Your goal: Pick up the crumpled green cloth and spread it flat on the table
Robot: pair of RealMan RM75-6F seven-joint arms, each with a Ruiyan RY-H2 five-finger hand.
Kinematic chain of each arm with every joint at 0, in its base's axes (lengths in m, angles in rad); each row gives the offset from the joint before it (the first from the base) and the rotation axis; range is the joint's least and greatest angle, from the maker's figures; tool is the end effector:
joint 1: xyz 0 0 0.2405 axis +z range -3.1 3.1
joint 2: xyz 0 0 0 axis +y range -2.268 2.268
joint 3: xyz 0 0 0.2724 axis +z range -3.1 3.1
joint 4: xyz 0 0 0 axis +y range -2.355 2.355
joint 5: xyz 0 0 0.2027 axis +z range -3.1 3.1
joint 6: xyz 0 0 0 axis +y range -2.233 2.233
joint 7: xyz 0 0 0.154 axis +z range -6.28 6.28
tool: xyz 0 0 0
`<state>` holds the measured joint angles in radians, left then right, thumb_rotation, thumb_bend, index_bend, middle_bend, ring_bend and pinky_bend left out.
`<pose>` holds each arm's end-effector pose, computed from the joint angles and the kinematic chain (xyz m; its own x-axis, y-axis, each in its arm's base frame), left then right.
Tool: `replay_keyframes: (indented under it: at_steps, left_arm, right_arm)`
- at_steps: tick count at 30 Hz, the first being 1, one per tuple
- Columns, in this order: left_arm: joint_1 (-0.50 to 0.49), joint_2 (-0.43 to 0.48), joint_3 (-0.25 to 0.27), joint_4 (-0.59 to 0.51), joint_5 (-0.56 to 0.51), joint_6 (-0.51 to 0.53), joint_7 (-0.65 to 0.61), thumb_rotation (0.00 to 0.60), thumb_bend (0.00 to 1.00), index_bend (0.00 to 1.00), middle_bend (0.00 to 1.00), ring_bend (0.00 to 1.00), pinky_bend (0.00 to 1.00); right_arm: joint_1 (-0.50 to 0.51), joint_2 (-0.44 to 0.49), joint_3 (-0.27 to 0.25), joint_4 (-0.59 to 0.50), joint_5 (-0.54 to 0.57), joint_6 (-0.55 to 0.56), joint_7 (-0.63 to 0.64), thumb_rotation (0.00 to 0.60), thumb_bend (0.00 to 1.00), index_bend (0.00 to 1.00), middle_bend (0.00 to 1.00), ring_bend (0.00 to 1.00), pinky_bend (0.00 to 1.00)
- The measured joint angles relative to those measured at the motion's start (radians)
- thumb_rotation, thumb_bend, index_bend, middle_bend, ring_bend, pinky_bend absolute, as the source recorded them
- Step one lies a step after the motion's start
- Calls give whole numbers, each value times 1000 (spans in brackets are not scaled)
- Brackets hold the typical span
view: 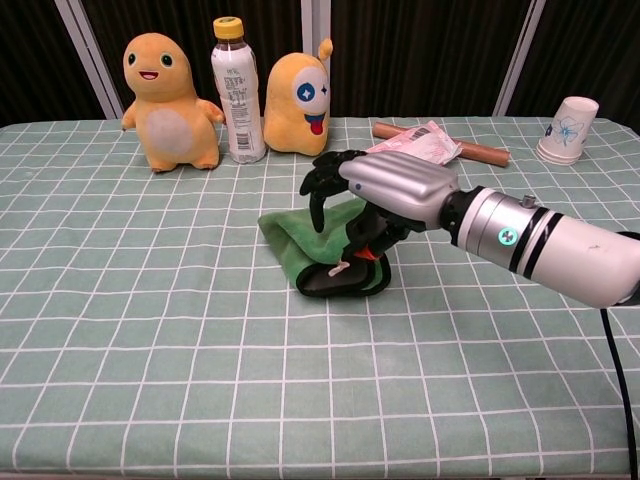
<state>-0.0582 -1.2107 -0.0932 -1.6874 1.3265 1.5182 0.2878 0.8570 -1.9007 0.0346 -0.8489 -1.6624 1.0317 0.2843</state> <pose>-0.3263 0.1878 0.1547 0.4893 -0.0028 0.8721 0.8576 0.1830 -0.4806 -0.1277 -0.3599 -0.1083 0.4305 -0.2504 0.8672 -0.7000 -0.6991 0.1457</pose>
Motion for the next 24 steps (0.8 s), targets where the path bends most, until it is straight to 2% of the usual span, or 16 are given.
replay_keyframes:
  at_steps: [6, 8, 12, 18, 24]
  left_arm:
    - [-6, 0, -1, 4, 3, -10, -8, 600, 147, 247, 182, 153, 186]
    - [-13, 0, -3, 8, 10, -13, -11, 600, 146, 247, 182, 153, 186]
    - [-35, -8, -18, 24, 27, -19, -23, 600, 145, 248, 182, 153, 187]
    - [-88, -26, -42, 40, 47, -70, -84, 600, 131, 248, 182, 153, 187]
    - [-170, -79, -79, 81, 47, -154, -147, 600, 38, 248, 182, 153, 187]
  right_arm:
    - [6, -16, 7, 0, 9, 2, -12, 600, 455, 719, 282, 56, 110]
    - [8, -18, 17, -3, 19, 4, -15, 600, 455, 753, 298, 61, 111]
    - [14, -9, 43, -25, 37, 9, -29, 600, 454, 758, 302, 62, 112]
    - [27, 29, 110, -95, 87, 12, -87, 600, 438, 745, 299, 59, 107]
    - [48, 79, 192, -206, 175, -24, -199, 600, 424, 731, 289, 53, 106]
